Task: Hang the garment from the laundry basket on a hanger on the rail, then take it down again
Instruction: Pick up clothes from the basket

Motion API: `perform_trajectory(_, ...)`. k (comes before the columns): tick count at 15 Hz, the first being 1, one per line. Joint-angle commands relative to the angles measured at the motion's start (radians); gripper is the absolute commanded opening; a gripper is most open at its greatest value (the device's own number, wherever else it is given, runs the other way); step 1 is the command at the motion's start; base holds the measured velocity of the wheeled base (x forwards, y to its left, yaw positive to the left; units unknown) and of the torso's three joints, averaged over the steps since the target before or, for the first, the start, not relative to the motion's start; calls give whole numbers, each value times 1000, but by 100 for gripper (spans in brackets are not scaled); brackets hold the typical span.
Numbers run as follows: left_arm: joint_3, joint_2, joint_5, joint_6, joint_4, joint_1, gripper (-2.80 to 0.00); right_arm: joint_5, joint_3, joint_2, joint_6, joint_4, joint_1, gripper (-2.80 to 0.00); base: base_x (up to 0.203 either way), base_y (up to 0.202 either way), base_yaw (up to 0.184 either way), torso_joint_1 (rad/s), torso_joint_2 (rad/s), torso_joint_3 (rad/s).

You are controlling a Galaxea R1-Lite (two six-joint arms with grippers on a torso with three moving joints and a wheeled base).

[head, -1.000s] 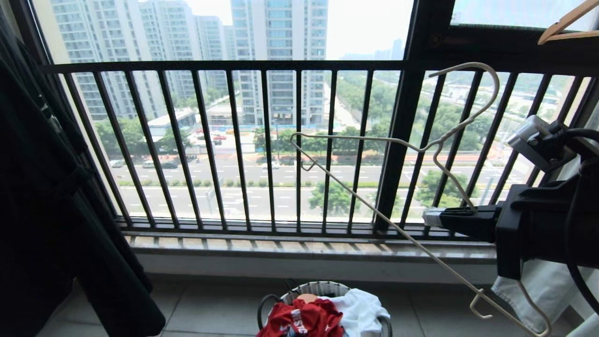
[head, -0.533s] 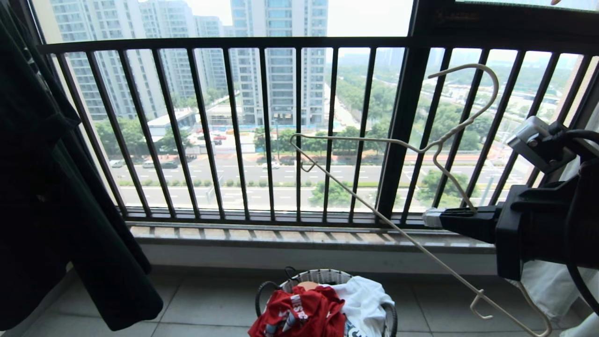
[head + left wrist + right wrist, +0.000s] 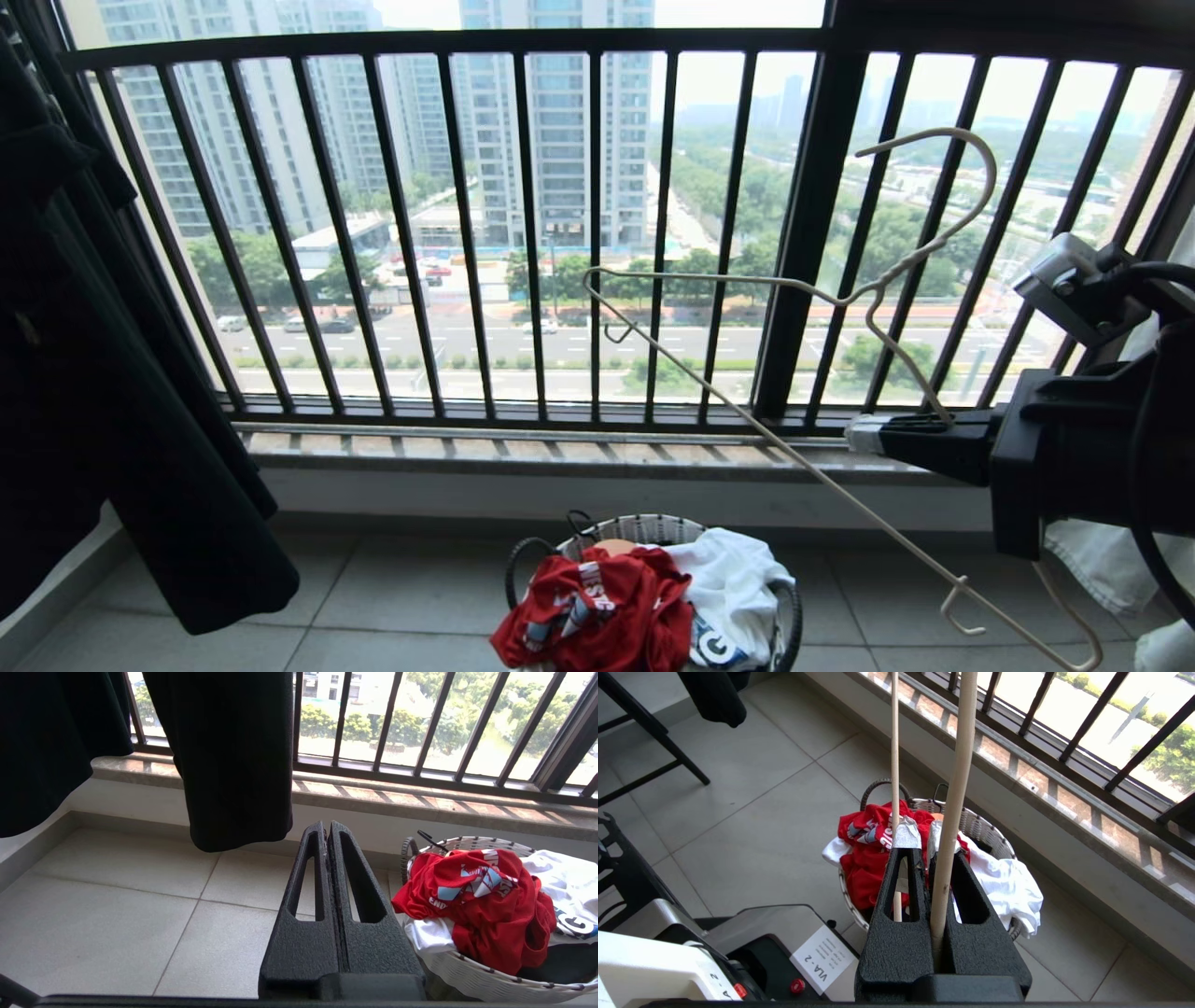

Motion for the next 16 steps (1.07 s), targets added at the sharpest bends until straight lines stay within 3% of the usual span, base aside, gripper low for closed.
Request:
perform_trajectory(1, 0, 1, 0, -1, 0, 1, -280, 3, 0, -1, 1, 0, 0, -280, 0, 0, 0, 0, 0, 0)
perform_trajectory(16, 0, 1, 0, -1, 0, 1, -280, 4, -3, -19, 0, -3, 0, -280, 0, 0, 0, -5, 28, 27)
